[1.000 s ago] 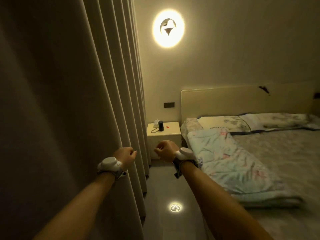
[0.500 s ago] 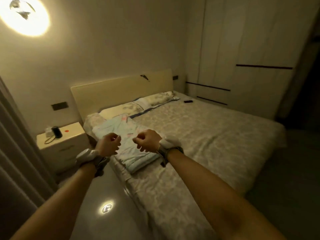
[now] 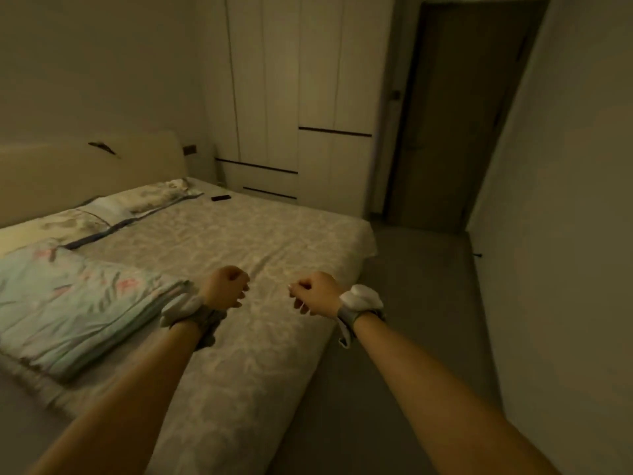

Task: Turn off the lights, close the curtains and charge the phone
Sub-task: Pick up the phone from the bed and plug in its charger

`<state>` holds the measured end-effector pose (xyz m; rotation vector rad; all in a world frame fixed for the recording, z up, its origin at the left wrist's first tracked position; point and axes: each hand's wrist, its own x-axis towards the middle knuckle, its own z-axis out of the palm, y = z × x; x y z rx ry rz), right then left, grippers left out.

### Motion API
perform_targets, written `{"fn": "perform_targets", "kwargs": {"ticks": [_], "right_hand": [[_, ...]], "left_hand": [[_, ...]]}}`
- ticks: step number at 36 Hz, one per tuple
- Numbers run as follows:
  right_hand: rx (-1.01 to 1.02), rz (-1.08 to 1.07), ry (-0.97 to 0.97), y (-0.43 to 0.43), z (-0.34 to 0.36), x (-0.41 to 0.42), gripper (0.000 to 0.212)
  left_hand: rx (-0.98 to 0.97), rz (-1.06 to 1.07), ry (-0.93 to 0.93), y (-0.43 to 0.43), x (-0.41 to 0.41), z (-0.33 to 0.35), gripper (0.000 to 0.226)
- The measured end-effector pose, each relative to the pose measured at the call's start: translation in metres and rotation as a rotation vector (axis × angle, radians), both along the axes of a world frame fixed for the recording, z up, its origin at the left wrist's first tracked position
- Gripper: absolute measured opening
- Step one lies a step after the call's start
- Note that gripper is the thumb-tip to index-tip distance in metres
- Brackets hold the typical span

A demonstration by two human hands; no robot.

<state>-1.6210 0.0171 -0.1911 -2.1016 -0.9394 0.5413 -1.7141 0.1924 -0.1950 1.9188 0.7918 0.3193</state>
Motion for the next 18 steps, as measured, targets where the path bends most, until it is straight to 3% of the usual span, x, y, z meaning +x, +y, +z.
{"fn": "perform_targets", "kwargs": {"ticks": [8, 18], "right_hand": [[-0.019, -0.113, 0.003, -0.08, -0.011, 0.054, 0.034], [0.016, -0.2, 0.02, -0.086, -0.027, 0.133, 0.03]], "left_hand": [[0.021, -0.13, -0.024, -0.069, 0.066, -0.005, 0.017], [0.076, -0.32, 0.167, -0.068, 0.156, -0.003, 0.023]]}}
